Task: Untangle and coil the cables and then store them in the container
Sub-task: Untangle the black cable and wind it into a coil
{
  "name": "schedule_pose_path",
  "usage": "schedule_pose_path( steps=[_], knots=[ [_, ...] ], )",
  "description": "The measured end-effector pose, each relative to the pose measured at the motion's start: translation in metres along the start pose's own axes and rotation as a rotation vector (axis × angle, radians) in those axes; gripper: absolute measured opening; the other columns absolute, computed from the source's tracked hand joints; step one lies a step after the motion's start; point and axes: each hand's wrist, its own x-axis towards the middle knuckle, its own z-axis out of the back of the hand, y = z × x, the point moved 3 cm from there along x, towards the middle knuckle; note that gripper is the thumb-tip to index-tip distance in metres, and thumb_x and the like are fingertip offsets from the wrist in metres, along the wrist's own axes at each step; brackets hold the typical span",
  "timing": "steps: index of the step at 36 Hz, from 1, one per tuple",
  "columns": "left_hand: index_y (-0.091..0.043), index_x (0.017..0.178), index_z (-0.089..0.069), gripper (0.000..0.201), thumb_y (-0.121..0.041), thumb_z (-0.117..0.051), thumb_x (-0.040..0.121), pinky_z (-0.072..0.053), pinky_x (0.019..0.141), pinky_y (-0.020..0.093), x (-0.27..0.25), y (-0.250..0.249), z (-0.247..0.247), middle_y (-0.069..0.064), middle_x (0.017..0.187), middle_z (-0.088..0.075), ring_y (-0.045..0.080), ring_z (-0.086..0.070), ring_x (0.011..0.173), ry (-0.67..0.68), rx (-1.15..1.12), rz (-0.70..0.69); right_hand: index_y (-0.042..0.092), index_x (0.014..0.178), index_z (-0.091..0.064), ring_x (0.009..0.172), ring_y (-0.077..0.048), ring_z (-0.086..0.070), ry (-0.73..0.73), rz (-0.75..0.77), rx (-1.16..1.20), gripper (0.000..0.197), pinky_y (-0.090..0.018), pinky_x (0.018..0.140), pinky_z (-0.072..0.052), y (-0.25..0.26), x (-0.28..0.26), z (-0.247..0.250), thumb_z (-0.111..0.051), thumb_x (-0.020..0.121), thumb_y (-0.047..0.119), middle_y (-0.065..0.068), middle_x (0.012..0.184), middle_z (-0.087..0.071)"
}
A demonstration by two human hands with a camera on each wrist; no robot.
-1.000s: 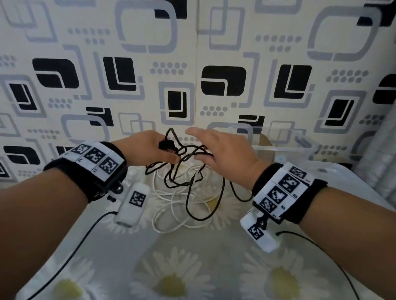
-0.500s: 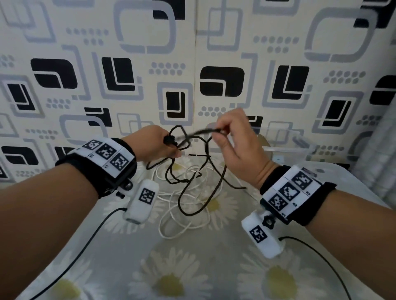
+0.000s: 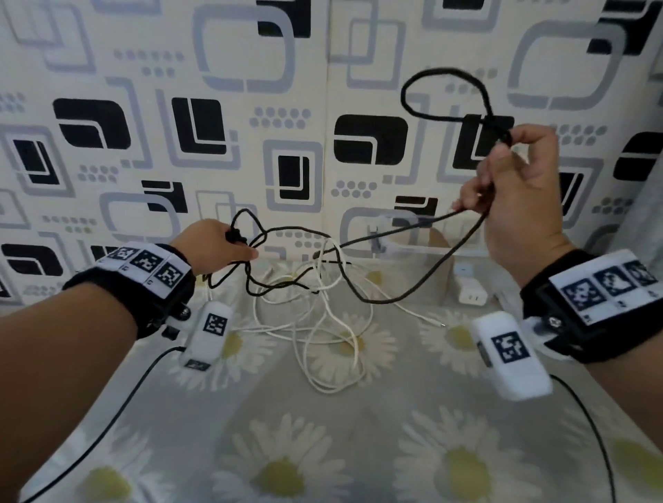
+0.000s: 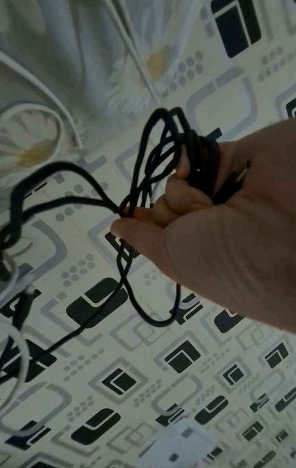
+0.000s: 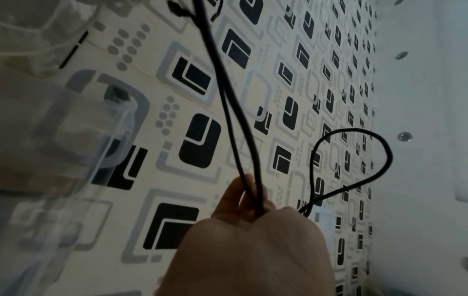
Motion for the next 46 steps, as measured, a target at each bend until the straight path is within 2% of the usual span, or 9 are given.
schedule_pose_path(
  steps=[6, 14, 18, 22, 27, 32, 37, 41, 46],
  knots=[
    [-0.006, 0.073, -0.055, 0.040, -0.041, -0.070, 0.084, -0.036, 0.052, 0.028, 0.003, 0.000, -0.002, 0.008, 0.065, -0.053, 0.021, -0.049, 0.057, 0.014, 0.067, -0.005, 0.026, 0.095, -0.039, 0.043, -0.012, -0.030, 0.049, 0.018, -0.075, 0.018, -0.022, 0.045, -0.035, 0.009, 0.006, 0.012, -0.035, 0.101, 0.009, 0.007, 0.064, -0.039],
    [-0.004, 0.064, -0.052, 0.050, -0.046, -0.061, 0.090, -0.037, 0.062, 0.032, 0.006, 0.035, 0.005, 0.012, 0.065, -0.053, 0.029, -0.053, 0.070, 0.009, 0.218, 0.083, 0.039, 0.087, -0.044, 0.052, -0.009, -0.037, 0.046, -0.068, -0.335, 0.026, -0.019, 0.041, -0.030, 0.016, 0.023, 0.053, -0.043, 0.100, 0.017, 0.010, 0.060, -0.045],
    [-0.002, 0.067, -0.054, 0.054, -0.052, -0.062, 0.087, -0.040, 0.061, 0.033, 0.003, 0.034, 0.007, 0.014, 0.065, -0.056, 0.028, -0.055, 0.066, -0.006, 0.150, 0.053, 0.047, 0.083, -0.046, 0.063, -0.023, -0.034, 0.278, -0.168, -0.517, 0.032, -0.031, 0.051, -0.030, 0.000, 0.010, 0.049, -0.047, 0.101, 0.020, -0.005, 0.068, -0.043],
    [-0.004, 0.068, -0.051, 0.055, -0.055, -0.062, 0.085, -0.038, 0.060, 0.032, -0.002, 0.017, 0.008, 0.011, 0.063, -0.054, 0.025, -0.052, 0.061, -0.003, 0.029, 0.008, 0.047, 0.084, -0.051, 0.058, -0.019, -0.036, 0.360, -0.324, -0.564, 0.032, -0.031, 0.053, -0.032, -0.020, -0.003, 0.040, -0.049, 0.100, 0.019, 0.001, 0.065, -0.047],
    [-0.012, 0.065, -0.045, 0.055, -0.061, -0.064, 0.081, -0.035, 0.058, 0.030, -0.004, -0.004, 0.017, 0.005, 0.059, -0.047, 0.021, -0.045, 0.055, -0.017, -0.106, -0.034, 0.036, 0.116, -0.051, 0.062, -0.016, -0.049, 0.566, -0.407, -0.723, 0.026, -0.032, 0.062, -0.041, -0.037, -0.023, 0.025, -0.051, 0.098, 0.017, -0.002, 0.075, -0.063],
    [-0.014, 0.066, -0.040, 0.056, -0.062, -0.067, 0.078, -0.032, 0.057, 0.030, -0.013, -0.027, 0.032, 0.003, 0.059, -0.043, 0.018, -0.041, 0.055, -0.093, -0.200, -0.070, 0.037, 0.106, -0.057, 0.070, -0.013, -0.059, 0.738, -0.453, -0.871, 0.017, -0.030, 0.069, -0.047, -0.045, -0.035, 0.012, -0.058, 0.095, 0.025, -0.004, 0.085, -0.068],
    [-0.015, 0.065, -0.034, 0.056, -0.057, -0.068, 0.079, -0.027, 0.056, 0.031, -0.025, -0.050, 0.043, 0.003, 0.059, -0.036, 0.018, -0.036, 0.055, -0.184, -0.266, -0.106, 0.029, 0.101, -0.066, 0.092, -0.009, -0.059, 0.911, -0.380, -1.065, 0.017, -0.025, 0.080, -0.043, -0.046, -0.039, -0.009, -0.060, 0.092, 0.042, 0.011, 0.096, -0.064],
    [-0.015, 0.067, -0.036, 0.052, -0.053, -0.069, 0.081, -0.027, 0.045, 0.022, -0.034, -0.065, 0.048, 0.001, 0.058, -0.035, 0.013, -0.033, 0.049, -0.256, -0.312, -0.143, 0.033, 0.103, -0.068, 0.104, -0.011, -0.058, 0.893, -0.260, -1.097, 0.019, -0.039, 0.102, -0.038, -0.045, -0.036, -0.034, -0.057, 0.092, 0.044, 0.014, 0.105, -0.066],
    [-0.016, 0.064, -0.036, 0.051, -0.049, -0.070, 0.082, -0.022, 0.032, 0.011, -0.039, -0.077, 0.054, -0.001, 0.055, -0.034, 0.004, -0.028, 0.032, -0.313, -0.420, -0.203, 0.020, 0.107, -0.069, 0.086, -0.001, -0.063, 0.740, -0.334, -0.721, 0.021, -0.021, 0.078, -0.048, -0.039, -0.035, -0.068, -0.057, 0.095, 0.032, 0.019, 0.089, -0.066]
  ],
)
